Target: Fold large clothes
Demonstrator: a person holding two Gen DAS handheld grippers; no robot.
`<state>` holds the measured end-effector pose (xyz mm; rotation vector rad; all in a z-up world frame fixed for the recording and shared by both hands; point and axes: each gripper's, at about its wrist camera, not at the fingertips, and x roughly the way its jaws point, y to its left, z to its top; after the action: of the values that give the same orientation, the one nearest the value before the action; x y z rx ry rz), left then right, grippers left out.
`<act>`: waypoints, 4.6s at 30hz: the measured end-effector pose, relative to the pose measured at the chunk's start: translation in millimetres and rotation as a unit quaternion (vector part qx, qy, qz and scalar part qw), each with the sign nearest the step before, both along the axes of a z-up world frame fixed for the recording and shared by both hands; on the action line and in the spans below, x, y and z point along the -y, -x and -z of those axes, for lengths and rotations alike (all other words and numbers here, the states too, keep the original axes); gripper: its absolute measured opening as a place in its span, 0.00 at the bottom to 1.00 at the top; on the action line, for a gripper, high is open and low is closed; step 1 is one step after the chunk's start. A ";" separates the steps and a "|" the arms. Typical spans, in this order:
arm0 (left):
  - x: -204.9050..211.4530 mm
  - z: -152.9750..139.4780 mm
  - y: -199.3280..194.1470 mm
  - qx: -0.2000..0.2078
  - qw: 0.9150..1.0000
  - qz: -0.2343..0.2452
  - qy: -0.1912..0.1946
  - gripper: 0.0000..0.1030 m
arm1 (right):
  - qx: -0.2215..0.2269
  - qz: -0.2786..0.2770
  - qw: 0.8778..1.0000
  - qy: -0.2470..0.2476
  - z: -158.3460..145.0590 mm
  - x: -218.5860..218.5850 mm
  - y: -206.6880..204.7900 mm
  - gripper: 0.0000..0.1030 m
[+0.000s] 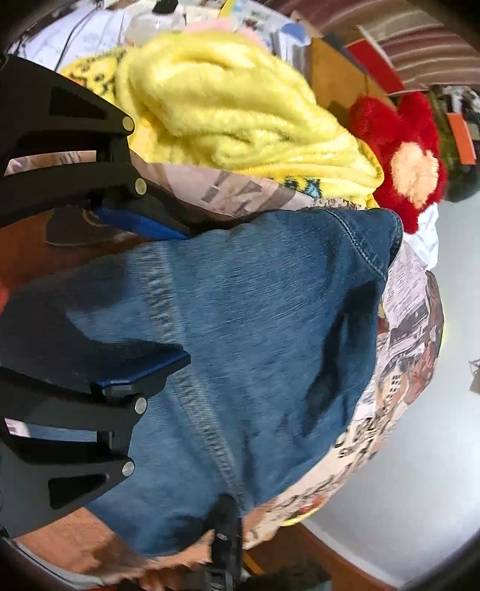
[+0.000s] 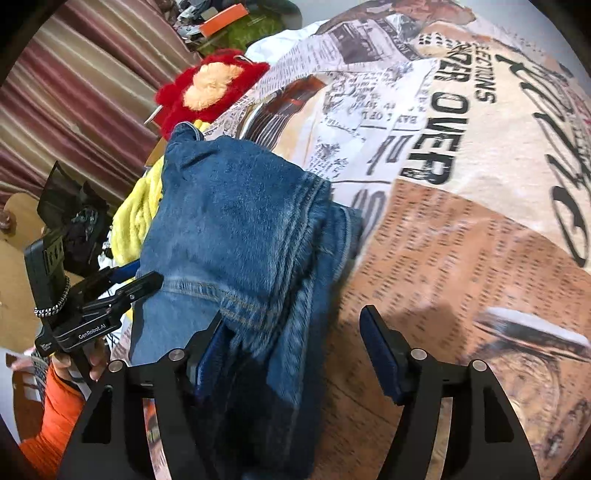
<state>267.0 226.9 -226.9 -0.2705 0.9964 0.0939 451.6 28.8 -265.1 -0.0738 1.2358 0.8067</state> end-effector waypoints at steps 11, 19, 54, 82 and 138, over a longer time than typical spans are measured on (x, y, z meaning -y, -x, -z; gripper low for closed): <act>6.7 -39.9 3.5 0.030 0.996 -0.010 -0.080 0.60 | 0.128 0.005 0.991 0.028 -64.0 15.3 19.5 0.65; 4.1 -57.3 -55.1 0.065 0.995 -0.011 -0.075 0.67 | 0.181 -0.009 0.983 -0.010 -81.6 -39.7 12.4 0.65; 27.1 -7.3 28.7 -0.001 0.997 -0.039 -0.062 0.77 | 0.157 -0.050 0.986 0.040 -13.5 -0.6 76.0 0.68; 100.6 -240.5 165.6 0.321 0.938 -0.065 -0.112 0.79 | 0.390 0.067 0.907 -0.145 -235.4 77.4 225.7 0.71; 137.2 -252.2 234.8 0.367 0.914 -0.087 -0.150 1.00 | 0.456 0.133 0.867 -0.151 -249.3 96.5 330.6 1.00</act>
<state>32.2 89.8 25.2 -0.0919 0.1970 0.2833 121.1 -67.7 -15.8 -0.0205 0.2031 0.5903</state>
